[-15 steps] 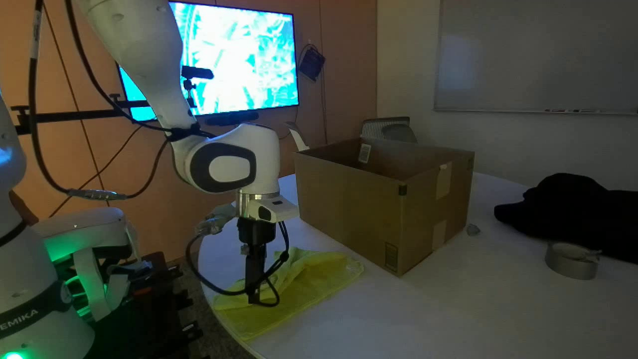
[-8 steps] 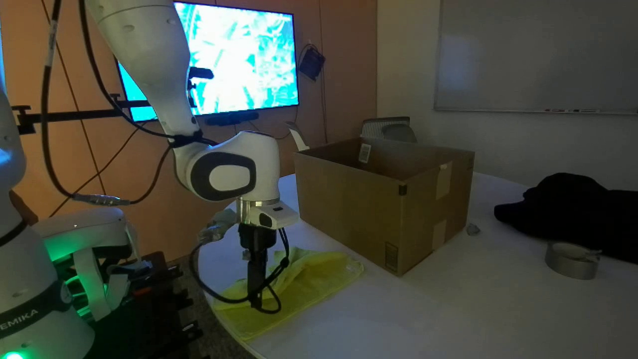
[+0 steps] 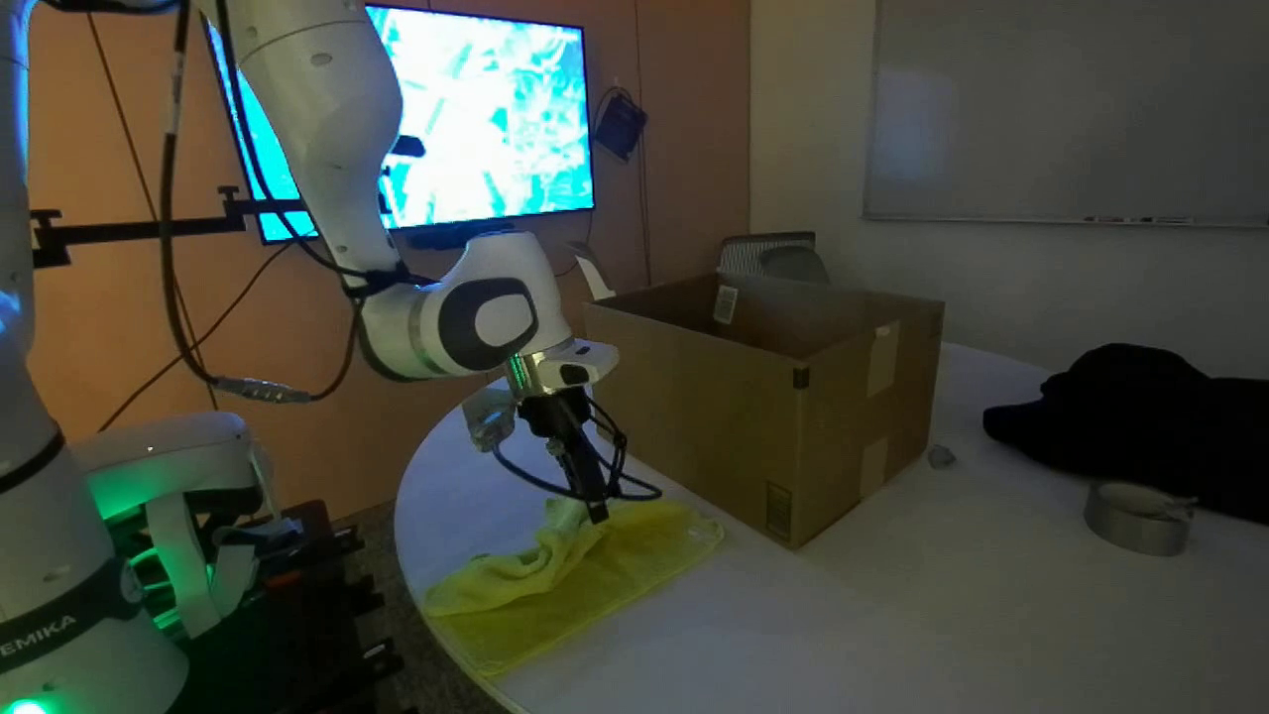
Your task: Put the marker on the towel, fold the towel with the marker in it, and then put the folded towel in the box
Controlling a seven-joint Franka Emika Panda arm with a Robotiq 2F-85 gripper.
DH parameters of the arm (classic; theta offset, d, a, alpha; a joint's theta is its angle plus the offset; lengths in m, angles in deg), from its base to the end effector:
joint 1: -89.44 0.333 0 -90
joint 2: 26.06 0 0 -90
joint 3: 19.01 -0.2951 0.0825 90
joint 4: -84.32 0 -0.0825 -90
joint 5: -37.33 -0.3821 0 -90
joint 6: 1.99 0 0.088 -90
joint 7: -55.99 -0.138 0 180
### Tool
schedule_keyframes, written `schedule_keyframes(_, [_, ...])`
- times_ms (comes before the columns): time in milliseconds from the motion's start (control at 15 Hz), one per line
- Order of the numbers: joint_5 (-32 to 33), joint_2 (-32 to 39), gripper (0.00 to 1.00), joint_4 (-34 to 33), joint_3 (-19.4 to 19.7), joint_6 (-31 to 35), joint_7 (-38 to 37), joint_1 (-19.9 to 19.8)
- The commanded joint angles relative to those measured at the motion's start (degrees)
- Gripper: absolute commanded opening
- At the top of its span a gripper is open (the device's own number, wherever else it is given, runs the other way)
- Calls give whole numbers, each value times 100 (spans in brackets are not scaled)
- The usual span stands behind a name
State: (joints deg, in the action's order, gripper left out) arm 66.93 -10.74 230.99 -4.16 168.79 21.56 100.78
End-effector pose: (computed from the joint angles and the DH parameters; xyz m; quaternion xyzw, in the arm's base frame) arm 0.4562 -0.0053 0.1346 0.9906 -0.0711 0.0925 0.0714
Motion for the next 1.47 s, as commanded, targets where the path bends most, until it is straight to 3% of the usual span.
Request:
schedule_keyframes(0, [935, 782, 100, -738, 392, 282, -178, 608])
schedule_keyframes(267, [1563, 1561, 100, -1500, 668, 300, -261, 1058])
schedule_keyframes(467, [1578, 2138, 100, -2034, 720, 344, -235, 1149])
schedule_keyframes(867, [1196, 2913, 99, -2859, 621, 179, -409, 918])
schedule_keyframes(1000, [1069, 2998, 74, -2950, 364, 79, -212, 672])
schedule_keyframes(1067, [1019, 3014, 70, -2964, 250, 16, -150, 592])
schedule_keyframes(1400, [1112, 2710, 32, -2726, -36, -193, 97, 492])
